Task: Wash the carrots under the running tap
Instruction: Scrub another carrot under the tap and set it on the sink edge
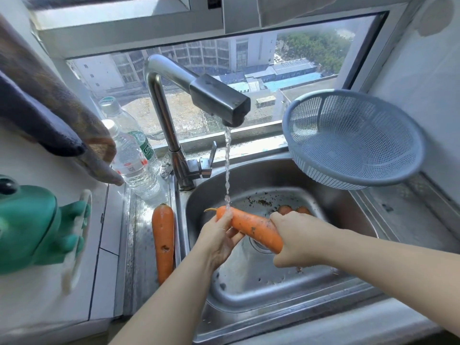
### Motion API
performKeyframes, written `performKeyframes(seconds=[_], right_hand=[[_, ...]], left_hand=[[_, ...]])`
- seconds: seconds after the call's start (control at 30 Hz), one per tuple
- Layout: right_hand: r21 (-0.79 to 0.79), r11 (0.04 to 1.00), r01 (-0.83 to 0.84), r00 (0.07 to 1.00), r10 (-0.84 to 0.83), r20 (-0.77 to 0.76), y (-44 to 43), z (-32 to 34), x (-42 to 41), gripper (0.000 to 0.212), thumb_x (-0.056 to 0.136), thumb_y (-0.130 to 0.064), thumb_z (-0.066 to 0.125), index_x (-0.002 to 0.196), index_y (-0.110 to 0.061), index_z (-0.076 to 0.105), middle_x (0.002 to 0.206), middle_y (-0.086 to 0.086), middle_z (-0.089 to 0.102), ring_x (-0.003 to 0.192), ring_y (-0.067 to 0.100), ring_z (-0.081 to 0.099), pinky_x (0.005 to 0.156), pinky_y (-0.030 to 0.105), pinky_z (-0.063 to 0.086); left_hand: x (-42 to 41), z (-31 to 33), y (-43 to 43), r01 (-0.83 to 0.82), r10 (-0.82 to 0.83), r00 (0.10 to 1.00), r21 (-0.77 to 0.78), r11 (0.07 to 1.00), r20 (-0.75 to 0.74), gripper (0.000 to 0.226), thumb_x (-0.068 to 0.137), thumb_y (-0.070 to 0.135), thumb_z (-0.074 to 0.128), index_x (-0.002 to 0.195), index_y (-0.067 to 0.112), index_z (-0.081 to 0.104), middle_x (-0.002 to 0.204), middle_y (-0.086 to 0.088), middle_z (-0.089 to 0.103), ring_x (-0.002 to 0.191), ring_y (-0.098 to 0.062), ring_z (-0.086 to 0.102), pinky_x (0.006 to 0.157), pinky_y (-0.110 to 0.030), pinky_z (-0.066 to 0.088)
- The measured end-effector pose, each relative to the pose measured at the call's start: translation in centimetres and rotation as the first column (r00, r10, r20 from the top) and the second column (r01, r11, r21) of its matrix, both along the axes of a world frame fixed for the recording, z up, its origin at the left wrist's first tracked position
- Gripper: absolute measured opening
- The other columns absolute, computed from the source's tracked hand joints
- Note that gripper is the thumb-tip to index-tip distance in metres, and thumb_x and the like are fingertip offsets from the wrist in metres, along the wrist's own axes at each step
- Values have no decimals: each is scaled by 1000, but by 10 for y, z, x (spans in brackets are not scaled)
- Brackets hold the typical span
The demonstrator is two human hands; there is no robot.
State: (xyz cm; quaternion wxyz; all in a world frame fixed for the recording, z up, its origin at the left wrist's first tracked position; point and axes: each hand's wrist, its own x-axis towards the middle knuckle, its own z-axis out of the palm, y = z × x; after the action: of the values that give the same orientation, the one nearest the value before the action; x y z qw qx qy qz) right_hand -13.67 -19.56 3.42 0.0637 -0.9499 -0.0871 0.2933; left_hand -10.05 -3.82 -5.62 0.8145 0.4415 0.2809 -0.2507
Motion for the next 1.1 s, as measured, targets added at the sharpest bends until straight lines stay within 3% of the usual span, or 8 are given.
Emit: performKeyframes(seconds=[0.1,0.3,0.4,0.57,0.63,0.77,1.0,1.1], right_hand=[[-7,1000,-6,1000,6,5,0,-1,-1,36,70,-34,65,93,-20,42,82,-4,49,73,17,56,66,33,55],[37,998,51,996,-48,-78,-8,2,2,38,69,-34,67,96,-18,46,87,-1,57,70,14,61,60,31,57],[-14,1000,4,999,-4,-37,-2,3,-3,38,72,-34,65,98,-19,43,94,-1,55,82,18,59,72,34,56],[-97,993,-70,997,72,22,6,6,-8,40,76,-34,65,107,-20,43,104,1,53,82,20,47,72,30,45],[-78,995,-63,998,64,12,3,5,-5,39,74,-35,66,102,-20,43,96,-1,53,78,19,50,73,32,51],[23,999,31,999,-31,-34,-6,6,3,42,68,-36,69,99,-20,46,90,-1,58,69,12,59,60,31,57],[-11,1000,-23,999,23,22,-4,1,-3,41,68,-36,67,97,-21,43,88,-3,55,77,17,58,72,35,56],[0,1000,-6,1000,6,11,-8,5,1,41,68,-36,68,98,-19,45,91,0,59,71,15,58,64,32,56]], left_hand=[[3,-2,-1,-1,4,999,55,998,-40,26,98,21,51,114,1,53,103,-19,63,83,-25,67,54,-33,58],[-6,7,11,83,-85,996,-81,993,-25,16,100,3,43,107,4,58,104,-20,64,95,-28,64,80,-43,50],[-2,6,4,32,-34,996,-23,999,-84,20,97,9,52,116,3,55,100,-20,64,88,-28,65,70,-40,53],[4,0,-8,-29,53,989,167,986,-139,36,95,28,58,118,1,51,98,-18,63,74,-24,65,42,-31,54],[2,0,-4,-19,33,993,122,992,-109,42,97,27,54,127,-2,48,103,-19,63,79,-24,66,49,-32,56],[-5,8,11,22,-25,999,-102,995,-27,33,99,6,45,132,2,49,111,-20,62,99,-28,63,83,-42,50],[1,7,-2,1,2,996,31,1000,-87,21,97,13,54,117,10,53,97,-15,62,80,-25,64,55,-35,57],[-3,10,7,32,-33,999,-56,998,-11,21,99,8,48,118,9,55,99,-16,64,86,-25,66,68,-36,56]])
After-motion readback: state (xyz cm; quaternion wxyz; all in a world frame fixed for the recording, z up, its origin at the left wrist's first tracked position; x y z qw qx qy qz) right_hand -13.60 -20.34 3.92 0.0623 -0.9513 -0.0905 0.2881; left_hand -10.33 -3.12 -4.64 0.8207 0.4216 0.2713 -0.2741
